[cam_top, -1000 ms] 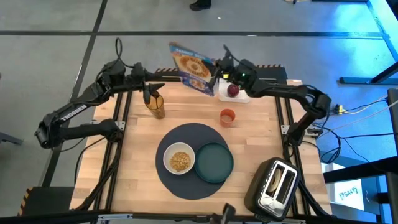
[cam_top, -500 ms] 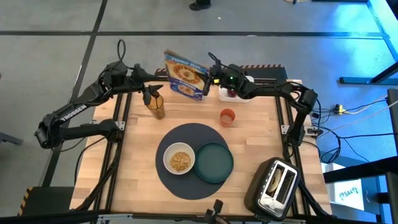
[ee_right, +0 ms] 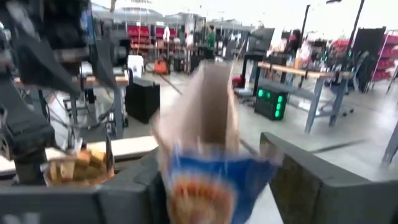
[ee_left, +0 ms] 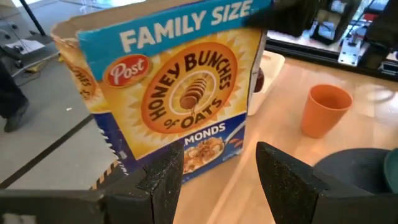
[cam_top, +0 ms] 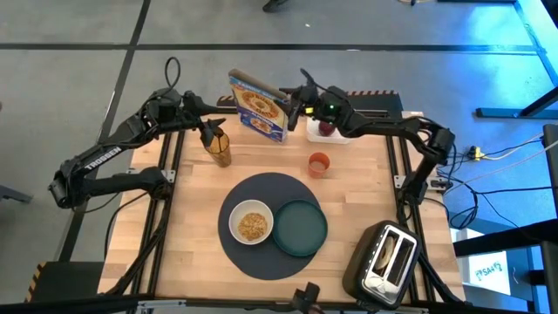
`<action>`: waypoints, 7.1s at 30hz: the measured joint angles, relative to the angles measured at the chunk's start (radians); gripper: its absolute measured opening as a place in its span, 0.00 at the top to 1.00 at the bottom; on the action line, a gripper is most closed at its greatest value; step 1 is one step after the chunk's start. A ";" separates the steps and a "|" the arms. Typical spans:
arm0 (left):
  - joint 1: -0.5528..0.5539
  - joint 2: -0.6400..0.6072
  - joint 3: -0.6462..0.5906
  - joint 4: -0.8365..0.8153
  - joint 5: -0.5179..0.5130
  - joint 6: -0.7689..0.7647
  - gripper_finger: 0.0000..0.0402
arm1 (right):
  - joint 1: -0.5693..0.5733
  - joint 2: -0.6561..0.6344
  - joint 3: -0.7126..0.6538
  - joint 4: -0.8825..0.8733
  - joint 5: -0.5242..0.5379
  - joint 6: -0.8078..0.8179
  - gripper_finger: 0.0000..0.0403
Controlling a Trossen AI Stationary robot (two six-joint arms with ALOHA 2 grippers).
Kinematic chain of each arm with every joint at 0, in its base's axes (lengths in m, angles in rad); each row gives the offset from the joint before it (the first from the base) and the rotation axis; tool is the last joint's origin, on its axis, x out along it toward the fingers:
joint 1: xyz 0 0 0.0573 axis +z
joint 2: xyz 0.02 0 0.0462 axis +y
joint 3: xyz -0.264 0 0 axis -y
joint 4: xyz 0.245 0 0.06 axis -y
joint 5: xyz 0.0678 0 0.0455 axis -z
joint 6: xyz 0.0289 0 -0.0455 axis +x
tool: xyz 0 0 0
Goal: Arrange a breakfast setting
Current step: Pour the cereal from the cereal box into the white bowl, then put the bagel from the toaster on the green plate
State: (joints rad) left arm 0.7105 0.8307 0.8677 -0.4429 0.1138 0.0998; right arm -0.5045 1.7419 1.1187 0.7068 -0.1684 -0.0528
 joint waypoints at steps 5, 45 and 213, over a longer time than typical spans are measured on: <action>0.000 0.000 0.000 -0.002 -0.001 -0.001 0.52 | 0.000 -0.067 0.000 -0.001 0.000 -0.006 0.45; -0.396 0.131 -0.001 0.415 -0.025 -0.002 0.52 | 0.103 -0.379 0.830 -2.279 -0.096 0.330 0.45; -0.984 1.021 0.346 0.236 -0.559 1.211 0.66 | 0.985 -0.276 0.966 -1.935 0.672 0.395 0.54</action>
State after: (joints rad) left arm -0.2733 1.8521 1.2137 -0.2072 -0.4455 1.3106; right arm 0.4808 1.4663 2.0850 -1.2282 0.5038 0.3420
